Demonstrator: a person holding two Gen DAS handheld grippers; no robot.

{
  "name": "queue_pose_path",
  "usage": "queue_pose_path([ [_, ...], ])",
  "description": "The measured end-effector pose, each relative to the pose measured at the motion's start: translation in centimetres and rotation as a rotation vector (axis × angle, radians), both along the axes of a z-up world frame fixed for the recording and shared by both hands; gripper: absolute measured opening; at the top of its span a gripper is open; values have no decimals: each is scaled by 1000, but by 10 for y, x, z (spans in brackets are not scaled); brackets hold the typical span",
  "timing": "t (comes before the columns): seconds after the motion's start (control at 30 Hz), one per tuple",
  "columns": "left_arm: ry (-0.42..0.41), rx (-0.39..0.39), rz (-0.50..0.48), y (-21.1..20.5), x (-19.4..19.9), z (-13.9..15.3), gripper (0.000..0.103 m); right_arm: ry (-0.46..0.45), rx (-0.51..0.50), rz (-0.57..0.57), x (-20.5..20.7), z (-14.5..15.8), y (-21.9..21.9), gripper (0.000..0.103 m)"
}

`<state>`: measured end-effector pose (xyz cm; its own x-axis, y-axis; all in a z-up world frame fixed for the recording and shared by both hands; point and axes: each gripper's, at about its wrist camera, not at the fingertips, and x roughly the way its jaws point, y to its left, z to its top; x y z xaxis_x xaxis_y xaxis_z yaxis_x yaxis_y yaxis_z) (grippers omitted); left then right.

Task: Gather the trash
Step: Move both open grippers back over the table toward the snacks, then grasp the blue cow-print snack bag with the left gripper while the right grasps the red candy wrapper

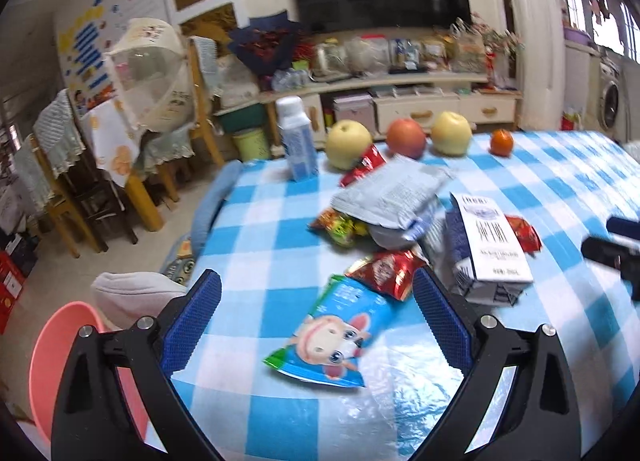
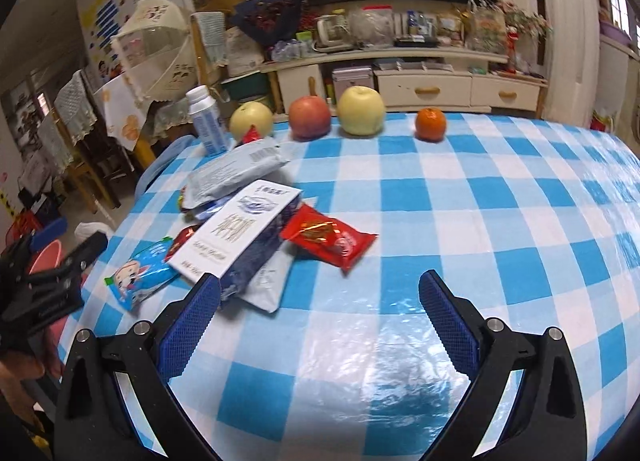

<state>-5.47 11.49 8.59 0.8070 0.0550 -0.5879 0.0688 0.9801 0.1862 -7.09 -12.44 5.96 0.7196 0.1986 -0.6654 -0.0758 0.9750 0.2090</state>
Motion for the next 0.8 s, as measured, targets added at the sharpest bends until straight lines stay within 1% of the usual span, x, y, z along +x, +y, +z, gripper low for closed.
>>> queue_pose_path([
  [0.07,25,-1,-15,-2,2,-6,97,7,-7,-5,7,-1,-7,98],
  [0.13,48,-7,-20,0,4,-10,97,16,-39,-6,14,-4,-11,98],
  [0.2,85,-52,-27,8,7,-14,97,29,-56,7,24,-8,-15,98],
  [0.33,166,-176,-32,31,12,-23,97,54,-63,59,42,-18,-17,98],
  [0.47,228,-246,-13,45,18,-34,97,70,-88,107,55,-27,-11,98],
  [0.57,242,-292,-5,49,23,-37,97,83,-97,131,63,-33,-6,97],
  [0.63,245,-298,-6,49,26,-39,97,87,-104,146,69,-36,-3,97],
  [0.73,258,-270,-21,44,33,-43,97,87,-131,176,77,-39,4,96],
  [0.8,269,-242,-45,40,37,-46,97,89,-145,200,81,-41,8,90],
])
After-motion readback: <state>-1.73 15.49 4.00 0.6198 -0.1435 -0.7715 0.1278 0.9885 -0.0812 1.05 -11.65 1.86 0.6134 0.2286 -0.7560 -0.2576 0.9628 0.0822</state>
